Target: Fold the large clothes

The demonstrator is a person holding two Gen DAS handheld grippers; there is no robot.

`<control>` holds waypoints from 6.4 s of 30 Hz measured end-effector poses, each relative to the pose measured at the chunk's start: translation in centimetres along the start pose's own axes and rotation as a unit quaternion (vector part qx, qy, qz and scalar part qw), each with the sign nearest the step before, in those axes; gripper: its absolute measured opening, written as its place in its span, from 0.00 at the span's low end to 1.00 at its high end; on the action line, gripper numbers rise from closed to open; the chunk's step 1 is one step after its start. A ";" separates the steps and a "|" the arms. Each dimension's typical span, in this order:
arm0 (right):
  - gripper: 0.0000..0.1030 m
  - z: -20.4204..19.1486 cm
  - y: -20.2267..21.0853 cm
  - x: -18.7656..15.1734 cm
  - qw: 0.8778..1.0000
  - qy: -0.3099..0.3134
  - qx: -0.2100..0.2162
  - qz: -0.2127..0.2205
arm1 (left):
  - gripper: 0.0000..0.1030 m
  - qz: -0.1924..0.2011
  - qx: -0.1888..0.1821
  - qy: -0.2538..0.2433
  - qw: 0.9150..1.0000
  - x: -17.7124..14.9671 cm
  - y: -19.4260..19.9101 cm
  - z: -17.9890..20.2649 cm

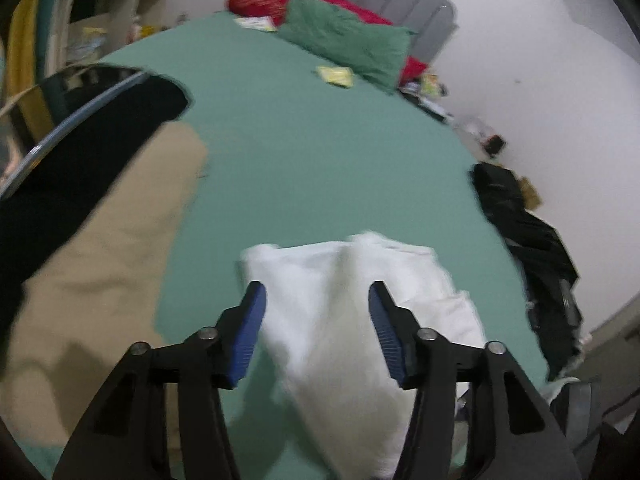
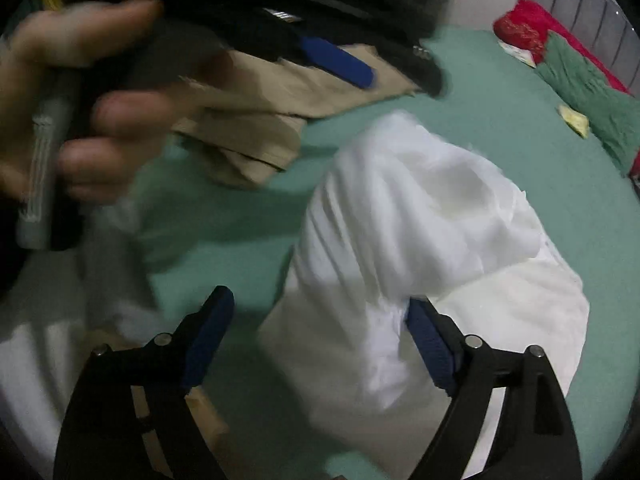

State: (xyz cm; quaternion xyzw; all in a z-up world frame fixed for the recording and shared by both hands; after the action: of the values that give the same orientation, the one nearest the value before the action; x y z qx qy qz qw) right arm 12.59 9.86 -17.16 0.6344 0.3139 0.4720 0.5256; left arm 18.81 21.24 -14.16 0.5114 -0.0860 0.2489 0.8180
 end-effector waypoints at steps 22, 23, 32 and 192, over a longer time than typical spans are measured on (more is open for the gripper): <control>0.50 17.8 -1.1 -15.4 0.853 -0.401 0.308 0.130 | 0.08 -0.017 0.088 0.066 0.994 -2.6 -4.5 -1.2; 0.45 17.8 -1.2 -15.4 0.852 -0.397 0.316 0.131 | 0.08 -0.017 0.101 0.073 0.992 -2.9 -4.4 -1.2; 0.23 17.6 3.2 -14.1 0.899 -0.363 0.221 0.109 | 0.37 -0.067 0.101 0.044 0.992 -5.6 -6.2 3.4; 0.36 20.3 -9.3 3.6 0.874 -0.381 0.253 0.165 | 0.40 -0.116 0.082 -0.003 0.990 5.3 -6.2 -6.9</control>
State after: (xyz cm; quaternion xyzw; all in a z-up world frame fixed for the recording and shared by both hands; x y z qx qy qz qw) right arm 33.63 7.88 -25.24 0.9191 0.0888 0.1781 0.3401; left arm 25.70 26.79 -20.18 0.5841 -0.0078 0.1564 0.7964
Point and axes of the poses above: each gripper's, at about its wrist camera, not at the fingertips, and y roughly against the way its jaws point, z to its right, x to its top, the point moved 4 cm from there along -y, roughly the way its jaws point, and after that the axes turned 15 degrees about -z, right-handed, at the moved point
